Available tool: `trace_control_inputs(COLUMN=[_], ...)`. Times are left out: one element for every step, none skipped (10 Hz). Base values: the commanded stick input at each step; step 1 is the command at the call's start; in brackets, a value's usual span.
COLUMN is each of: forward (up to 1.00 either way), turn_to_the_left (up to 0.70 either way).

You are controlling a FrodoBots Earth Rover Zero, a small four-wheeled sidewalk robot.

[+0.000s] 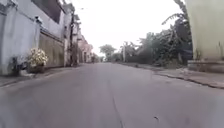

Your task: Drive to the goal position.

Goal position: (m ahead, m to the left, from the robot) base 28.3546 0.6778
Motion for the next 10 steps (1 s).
trace_control_inputs(forward=[1.0, 1.0, 1.0, 1.0, 1.0, 1.0, 1.0, 1.0, 1.0, 1.0], turn_to_the_left=[0.07, 0.07, 0.07, 0.07, -0.12, -0.33, -0.33, 0.07, 0.07, 0.07])
